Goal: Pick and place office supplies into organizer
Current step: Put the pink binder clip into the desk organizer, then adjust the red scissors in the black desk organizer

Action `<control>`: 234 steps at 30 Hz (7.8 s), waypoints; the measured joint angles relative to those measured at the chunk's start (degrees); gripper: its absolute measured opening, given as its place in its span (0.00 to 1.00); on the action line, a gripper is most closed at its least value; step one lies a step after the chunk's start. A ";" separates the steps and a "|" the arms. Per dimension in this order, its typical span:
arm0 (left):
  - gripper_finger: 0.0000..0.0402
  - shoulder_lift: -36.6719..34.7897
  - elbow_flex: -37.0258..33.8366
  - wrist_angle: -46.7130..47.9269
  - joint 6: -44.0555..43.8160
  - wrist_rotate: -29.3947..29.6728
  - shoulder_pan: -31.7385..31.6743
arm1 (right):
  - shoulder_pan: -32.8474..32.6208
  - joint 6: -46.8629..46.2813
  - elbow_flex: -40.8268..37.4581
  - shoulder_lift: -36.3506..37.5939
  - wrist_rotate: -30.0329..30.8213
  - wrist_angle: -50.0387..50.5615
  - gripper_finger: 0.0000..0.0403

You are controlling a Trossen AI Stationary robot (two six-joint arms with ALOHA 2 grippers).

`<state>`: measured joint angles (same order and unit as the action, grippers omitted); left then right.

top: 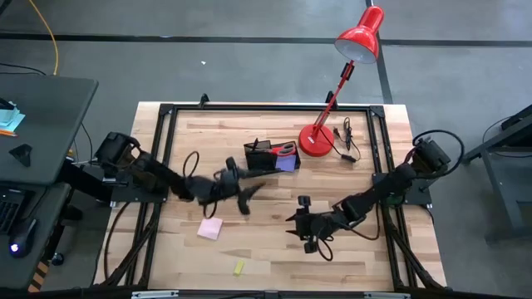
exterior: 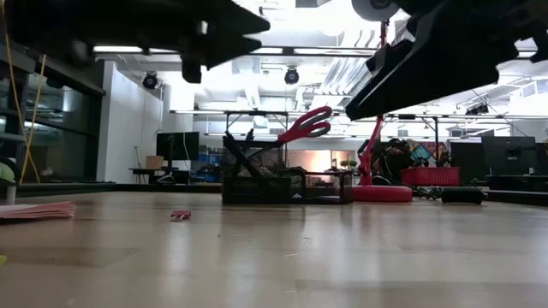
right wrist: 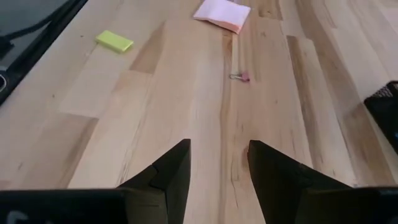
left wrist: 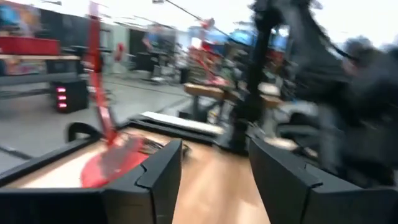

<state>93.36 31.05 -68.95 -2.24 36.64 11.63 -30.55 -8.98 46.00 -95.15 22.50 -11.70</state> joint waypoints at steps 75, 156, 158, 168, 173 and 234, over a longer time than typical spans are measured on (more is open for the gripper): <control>0.40 0.02 -0.01 9.08 -2.56 0.68 33.38 | 8.37 -6.35 33.31 -36.75 9.33 3.60 0.35; 0.40 0.04 0.00 9.29 -2.46 -0.02 33.38 | 22.86 0.03 32.82 -26.26 12.86 14.51 0.07; 0.40 0.04 0.00 9.51 -2.17 -0.02 33.38 | 24.30 0.01 32.85 -26.26 13.78 14.79 0.08; 0.40 0.04 -0.02 9.57 -2.07 0.01 33.38 | 29.64 -2.53 32.89 -26.26 8.78 18.41 0.10; 0.40 0.04 -0.01 9.55 -2.07 0.01 33.38 | 29.62 -2.52 32.89 -26.26 8.79 18.35 0.18; 0.40 0.04 -0.01 13.44 -2.77 0.44 33.34 | 17.60 5.17 26.05 -24.31 30.90 48.02 0.35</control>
<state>93.41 31.04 -55.51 -5.02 37.08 44.97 -12.95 -3.81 72.05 -119.46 53.40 36.31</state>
